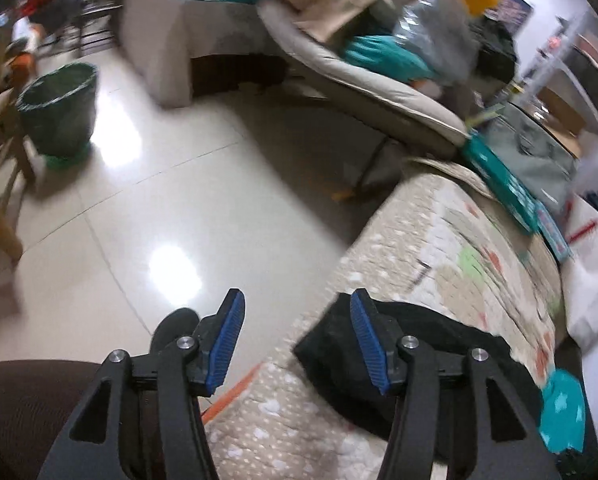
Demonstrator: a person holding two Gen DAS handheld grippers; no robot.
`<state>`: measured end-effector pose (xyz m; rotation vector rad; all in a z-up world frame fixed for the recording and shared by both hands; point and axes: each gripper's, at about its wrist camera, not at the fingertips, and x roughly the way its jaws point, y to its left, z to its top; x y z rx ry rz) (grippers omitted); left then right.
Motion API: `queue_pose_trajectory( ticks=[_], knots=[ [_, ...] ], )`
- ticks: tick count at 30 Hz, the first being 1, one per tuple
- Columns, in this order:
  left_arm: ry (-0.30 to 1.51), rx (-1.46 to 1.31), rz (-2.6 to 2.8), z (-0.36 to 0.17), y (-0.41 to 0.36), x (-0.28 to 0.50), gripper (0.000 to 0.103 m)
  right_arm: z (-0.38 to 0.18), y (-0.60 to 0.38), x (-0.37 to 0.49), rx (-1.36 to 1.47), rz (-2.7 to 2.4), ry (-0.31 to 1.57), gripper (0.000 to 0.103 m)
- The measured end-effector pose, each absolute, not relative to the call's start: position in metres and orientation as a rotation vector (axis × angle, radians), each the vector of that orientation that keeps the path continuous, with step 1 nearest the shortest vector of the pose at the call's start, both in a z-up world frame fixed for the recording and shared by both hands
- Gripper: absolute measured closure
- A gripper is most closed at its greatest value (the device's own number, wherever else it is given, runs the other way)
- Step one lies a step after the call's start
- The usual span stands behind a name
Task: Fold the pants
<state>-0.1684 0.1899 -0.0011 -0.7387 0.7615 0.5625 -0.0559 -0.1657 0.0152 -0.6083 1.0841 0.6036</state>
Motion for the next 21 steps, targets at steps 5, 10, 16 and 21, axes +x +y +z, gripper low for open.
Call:
queue_pose_trajectory(
  ticks=[5,10,16,21],
  knots=[
    [0.896,-0.831,0.606,-0.040,0.200,-0.168,0.047,0.032,-0.089,-0.032,-0.471,0.756,1.011,0.041],
    [0.953,-0.781,0.605,-0.049,0.192,-0.162,0.047,0.024,0.018,-0.021,-0.454,0.955,1.004,0.057],
    [1.165,-0.793,0.556,-0.085,0.184,-0.159,0.047,-0.036,0.103,-0.028,-0.714,1.018,1.029,0.048],
    [1.166,-0.874,0.524,-0.091,0.189,-0.165,0.047,-0.079,0.116,-0.042,-0.913,1.056,1.079,0.075]
  ],
)
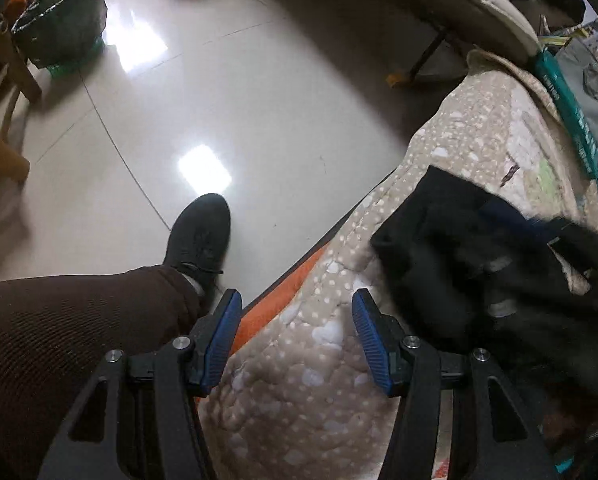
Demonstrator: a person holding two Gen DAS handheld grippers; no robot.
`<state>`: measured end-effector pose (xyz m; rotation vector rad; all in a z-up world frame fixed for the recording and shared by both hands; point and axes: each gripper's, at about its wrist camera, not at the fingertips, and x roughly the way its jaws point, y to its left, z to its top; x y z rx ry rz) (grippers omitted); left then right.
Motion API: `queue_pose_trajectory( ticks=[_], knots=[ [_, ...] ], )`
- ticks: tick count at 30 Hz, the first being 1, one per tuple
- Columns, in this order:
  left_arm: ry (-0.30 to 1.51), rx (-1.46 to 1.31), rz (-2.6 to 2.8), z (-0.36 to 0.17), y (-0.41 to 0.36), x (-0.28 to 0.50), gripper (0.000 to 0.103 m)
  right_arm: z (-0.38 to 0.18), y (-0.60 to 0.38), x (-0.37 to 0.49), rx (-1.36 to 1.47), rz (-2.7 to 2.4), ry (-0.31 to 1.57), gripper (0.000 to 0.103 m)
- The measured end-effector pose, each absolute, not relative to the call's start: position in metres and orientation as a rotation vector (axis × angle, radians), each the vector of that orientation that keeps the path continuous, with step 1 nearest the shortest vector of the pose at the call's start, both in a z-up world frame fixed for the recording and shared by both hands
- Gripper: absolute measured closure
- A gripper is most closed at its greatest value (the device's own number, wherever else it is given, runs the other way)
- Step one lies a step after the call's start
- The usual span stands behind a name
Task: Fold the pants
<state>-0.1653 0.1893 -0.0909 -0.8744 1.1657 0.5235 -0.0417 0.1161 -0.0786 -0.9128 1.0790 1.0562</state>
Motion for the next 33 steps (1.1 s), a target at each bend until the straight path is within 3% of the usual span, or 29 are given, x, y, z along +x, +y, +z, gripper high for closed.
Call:
queue_pose_trajectory(
  ticks=[4,10,12,14,15,16,22,33],
  knots=[
    [1.165,-0.911,0.506,-0.092,0.189,-0.165,0.047,-0.071,0.125,-0.045,-0.909,1.048,1.009,0.084],
    [1.198,-0.902,0.487,-0.096,0.182,-0.159,0.047,-0.056,0.149,-0.028,-0.803,0.971,0.963,0.085],
    [1.199,-0.896,0.493,-0.096,0.182,-0.159,0.047,-0.053,0.152,-0.022,-0.732,0.977,0.988,0.078],
    [1.200,-0.881,0.496,-0.096,0.180,-0.157,0.047,-0.050,0.149,-0.017,-0.669,0.978,1.018,0.055],
    [1.199,-0.869,0.495,-0.095,0.178,-0.156,0.047,-0.046,0.147,-0.015,-0.654,0.970,1.013,0.037],
    [1.198,-0.866,0.493,-0.095,0.178,-0.155,0.047,-0.040,0.144,-0.014,-0.643,0.957,0.993,0.032],
    [1.164,-0.864,0.498,-0.089,0.181,-0.156,0.047,-0.004,0.069,0.016,-0.566,0.801,0.949,0.032],
    [1.079,-0.805,0.477,-0.068,0.173,-0.152,0.047,0.015,-0.235,0.055,-0.189,0.278,1.098,0.032]
  ],
)
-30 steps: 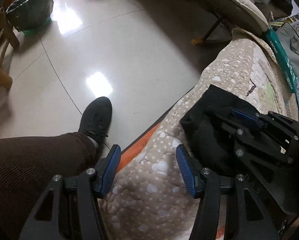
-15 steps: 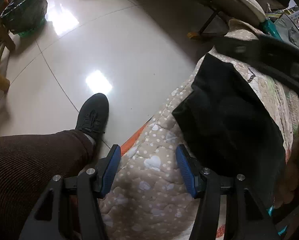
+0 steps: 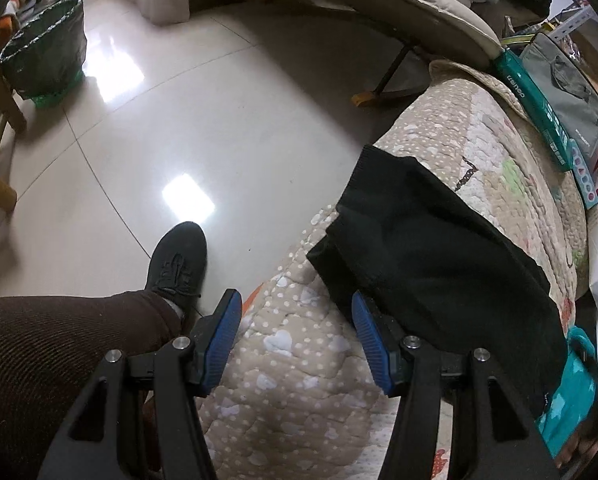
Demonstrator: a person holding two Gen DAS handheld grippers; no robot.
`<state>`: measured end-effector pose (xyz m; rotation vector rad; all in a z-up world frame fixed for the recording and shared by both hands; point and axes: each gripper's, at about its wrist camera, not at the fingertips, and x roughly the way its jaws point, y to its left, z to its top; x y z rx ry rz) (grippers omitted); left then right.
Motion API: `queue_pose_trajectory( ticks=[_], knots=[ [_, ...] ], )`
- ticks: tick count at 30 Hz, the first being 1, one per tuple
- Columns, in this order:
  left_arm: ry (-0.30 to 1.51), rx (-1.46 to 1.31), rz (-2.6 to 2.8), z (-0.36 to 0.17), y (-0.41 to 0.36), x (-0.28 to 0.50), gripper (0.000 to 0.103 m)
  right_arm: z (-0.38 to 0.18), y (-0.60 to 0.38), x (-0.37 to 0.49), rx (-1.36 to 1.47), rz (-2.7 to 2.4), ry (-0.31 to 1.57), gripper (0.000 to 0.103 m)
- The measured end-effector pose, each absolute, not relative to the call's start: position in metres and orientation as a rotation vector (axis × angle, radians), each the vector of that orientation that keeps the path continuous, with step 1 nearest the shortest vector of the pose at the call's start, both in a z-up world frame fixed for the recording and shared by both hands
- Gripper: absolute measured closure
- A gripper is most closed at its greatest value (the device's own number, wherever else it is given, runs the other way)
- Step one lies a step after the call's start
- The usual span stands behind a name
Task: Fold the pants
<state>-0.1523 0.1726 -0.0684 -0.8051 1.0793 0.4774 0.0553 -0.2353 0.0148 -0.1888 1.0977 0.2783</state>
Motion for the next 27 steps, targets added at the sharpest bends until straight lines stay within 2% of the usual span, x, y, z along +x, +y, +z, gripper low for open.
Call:
queue_pose_trajectory(
  ticks=[4,7,9,15,16,18,19,25,26,27],
  knots=[
    [1.084,-0.816,0.473,-0.069,0.172,-0.151,0.047,0.016,-0.347,0.058,0.134,0.106,1.161,0.032],
    [1.081,-0.790,0.467,-0.067,0.168,-0.149,0.047,0.005,-0.386,0.059,0.309,0.074,1.206,0.032],
    [1.071,-0.760,0.465,-0.064,0.165,-0.148,0.047,-0.004,-0.384,0.059,0.315,0.068,1.238,0.032],
    [1.082,-0.756,0.446,-0.065,0.166,-0.148,0.047,-0.037,-0.356,0.060,0.019,0.000,1.322,0.033],
    [1.089,-0.758,0.441,-0.066,0.165,-0.148,0.047,-0.041,-0.354,0.056,-0.016,0.007,1.330,0.055],
    [1.093,-0.759,0.435,-0.067,0.165,-0.148,0.047,-0.036,-0.345,0.049,-0.110,0.002,1.315,0.067],
    [1.093,-0.761,0.435,-0.067,0.165,-0.148,0.047,-0.034,-0.344,0.047,-0.128,-0.006,1.315,0.079],
    [1.101,-0.767,0.427,-0.068,0.163,-0.148,0.047,-0.031,-0.358,0.038,-0.197,-0.112,1.366,0.082],
    [1.101,-0.767,0.426,-0.067,0.163,-0.148,0.047,-0.034,-0.356,0.036,-0.226,-0.122,1.378,0.082],
    [1.100,-0.770,0.425,-0.067,0.163,-0.149,0.047,-0.037,-0.355,0.036,-0.246,-0.141,1.394,0.076]
  ],
)
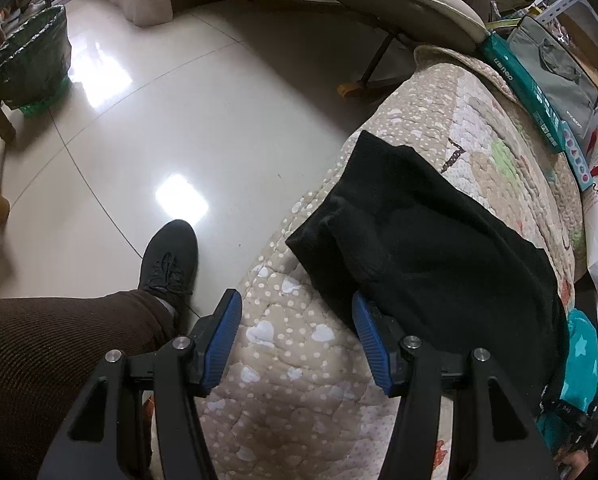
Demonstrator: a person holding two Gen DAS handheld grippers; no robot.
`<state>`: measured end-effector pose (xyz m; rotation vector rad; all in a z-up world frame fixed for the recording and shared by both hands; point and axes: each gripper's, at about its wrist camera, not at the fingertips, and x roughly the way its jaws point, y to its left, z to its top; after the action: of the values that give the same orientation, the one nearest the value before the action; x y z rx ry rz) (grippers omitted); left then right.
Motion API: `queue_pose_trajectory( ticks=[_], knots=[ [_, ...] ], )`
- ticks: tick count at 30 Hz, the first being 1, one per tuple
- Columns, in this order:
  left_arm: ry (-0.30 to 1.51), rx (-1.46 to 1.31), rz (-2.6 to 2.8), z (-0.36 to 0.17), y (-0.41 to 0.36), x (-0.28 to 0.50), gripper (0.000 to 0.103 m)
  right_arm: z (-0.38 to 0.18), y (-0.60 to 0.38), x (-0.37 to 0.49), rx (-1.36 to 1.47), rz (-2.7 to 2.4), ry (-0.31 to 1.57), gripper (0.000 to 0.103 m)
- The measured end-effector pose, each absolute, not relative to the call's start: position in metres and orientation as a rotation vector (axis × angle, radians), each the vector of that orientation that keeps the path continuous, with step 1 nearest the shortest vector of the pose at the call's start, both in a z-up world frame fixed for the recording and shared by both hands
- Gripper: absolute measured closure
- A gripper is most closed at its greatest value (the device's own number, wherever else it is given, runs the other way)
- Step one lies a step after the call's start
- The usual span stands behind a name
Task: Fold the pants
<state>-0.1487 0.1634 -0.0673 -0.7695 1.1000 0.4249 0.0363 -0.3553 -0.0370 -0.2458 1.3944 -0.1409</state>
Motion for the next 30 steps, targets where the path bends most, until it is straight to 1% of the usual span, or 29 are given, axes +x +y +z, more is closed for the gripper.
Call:
queue_pose_trajectory(
  ticks=[1,3,5,6,7,9,11,15,17,21,25,30],
  knots=[
    [1.100,-0.771,0.427,-0.067,0.164,-0.148,0.047,-0.038,-0.354,0.036,-0.252,-0.153,1.404,0.064],
    [1.101,-0.775,0.432,-0.068,0.165,-0.148,0.047,-0.036,-0.354,0.034,-0.262,-0.183,1.401,0.052],
    [1.104,-0.780,0.431,-0.069,0.165,-0.148,0.046,-0.026,-0.353,0.031,-0.253,-0.181,1.363,0.044],
    [1.107,-0.781,0.432,-0.069,0.165,-0.148,0.046,-0.021,-0.350,0.031,-0.253,-0.188,1.344,0.037],
    [1.110,-0.782,0.434,-0.070,0.165,-0.147,0.046,-0.014,-0.347,0.028,-0.257,-0.205,1.310,0.034],
    [1.113,-0.786,0.439,-0.071,0.166,-0.147,0.046,0.004,-0.334,0.024,-0.288,-0.230,1.211,0.033],
    [1.111,-0.794,0.456,-0.073,0.170,-0.149,0.046,0.023,-0.305,0.018,-0.296,-0.152,1.101,0.031],
    [1.085,-0.873,0.499,-0.078,0.188,-0.161,0.046,0.032,-0.212,0.022,-0.274,0.185,1.039,0.031],
    [1.073,-0.909,0.509,-0.079,0.194,-0.166,0.046,0.027,-0.145,0.011,-0.316,0.434,1.039,0.031],
    [1.048,-0.948,0.520,-0.080,0.203,-0.172,0.046,0.011,-0.033,-0.015,-0.444,0.776,1.029,0.031],
    [1.057,-0.964,0.524,-0.084,0.206,-0.173,0.046,-0.005,0.048,-0.049,-0.662,0.916,0.985,0.031],
    [1.031,-1.024,0.531,-0.086,0.215,-0.178,0.046,-0.037,0.112,-0.031,-0.784,0.939,0.995,0.031]
  ],
)
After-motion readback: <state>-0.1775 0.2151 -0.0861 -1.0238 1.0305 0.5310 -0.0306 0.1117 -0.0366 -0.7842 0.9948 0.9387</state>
